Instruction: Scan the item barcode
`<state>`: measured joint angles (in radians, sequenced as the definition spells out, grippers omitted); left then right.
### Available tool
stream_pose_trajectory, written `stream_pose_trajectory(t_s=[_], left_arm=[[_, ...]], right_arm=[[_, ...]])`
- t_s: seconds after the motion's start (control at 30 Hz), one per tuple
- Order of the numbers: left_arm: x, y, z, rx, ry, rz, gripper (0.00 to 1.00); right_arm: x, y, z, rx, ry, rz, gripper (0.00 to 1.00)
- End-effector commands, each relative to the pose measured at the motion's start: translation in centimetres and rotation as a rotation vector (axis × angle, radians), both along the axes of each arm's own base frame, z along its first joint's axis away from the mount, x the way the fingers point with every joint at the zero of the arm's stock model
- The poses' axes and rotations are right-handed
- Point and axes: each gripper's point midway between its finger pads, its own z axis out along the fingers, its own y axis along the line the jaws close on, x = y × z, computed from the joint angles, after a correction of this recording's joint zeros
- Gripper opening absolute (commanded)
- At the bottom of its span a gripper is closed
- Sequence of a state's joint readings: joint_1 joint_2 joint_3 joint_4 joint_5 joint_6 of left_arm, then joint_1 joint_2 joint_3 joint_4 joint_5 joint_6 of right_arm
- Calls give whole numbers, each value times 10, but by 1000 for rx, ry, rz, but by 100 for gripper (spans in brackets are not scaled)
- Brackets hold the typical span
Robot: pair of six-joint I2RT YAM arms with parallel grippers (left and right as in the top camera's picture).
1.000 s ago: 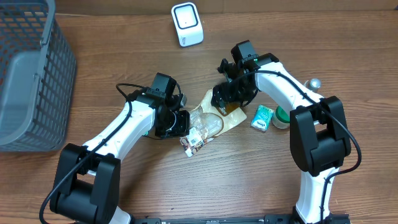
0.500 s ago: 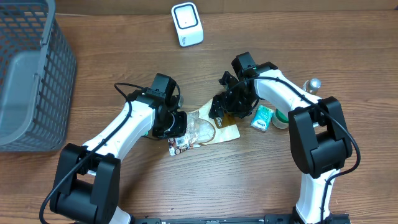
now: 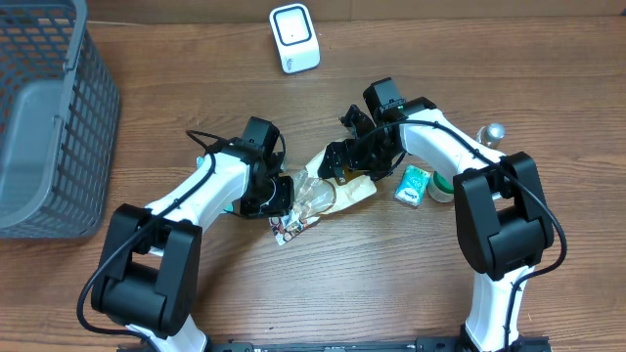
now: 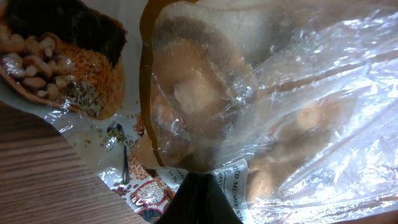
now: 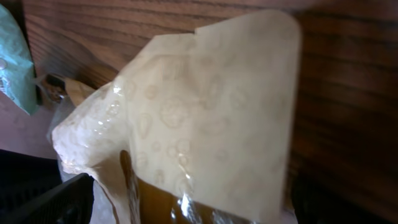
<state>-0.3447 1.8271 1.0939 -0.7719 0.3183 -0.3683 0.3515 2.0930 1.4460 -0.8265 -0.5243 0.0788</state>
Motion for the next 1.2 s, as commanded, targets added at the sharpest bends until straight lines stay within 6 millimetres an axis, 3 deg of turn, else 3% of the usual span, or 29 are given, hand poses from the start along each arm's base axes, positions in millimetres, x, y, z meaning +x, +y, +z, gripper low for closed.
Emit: stream_pose_trajectory(t_s=[0.0, 0.27, 0.53, 0.67, 0.97, 1.17], left_arm=[[-15, 11, -31, 70, 87, 15, 4], [-15, 11, -31, 70, 85, 11, 4], [-15, 11, -31, 70, 85, 11, 4], [-15, 11, -31, 70, 84, 11, 4], [-13, 11, -28, 70, 86, 12, 4], [5, 12, -7, 64, 72, 27, 4]], right_arm=[[-10, -2, -7, 2, 12, 2, 99], [-25, 31, 4, 269, 49, 47, 85], [-31, 31, -4, 291, 51, 48, 57], [-30, 34, -1, 317, 42, 55, 35], [-31, 44, 13, 415, 36, 90, 25], [-32, 45, 17, 441, 45, 94, 22]])
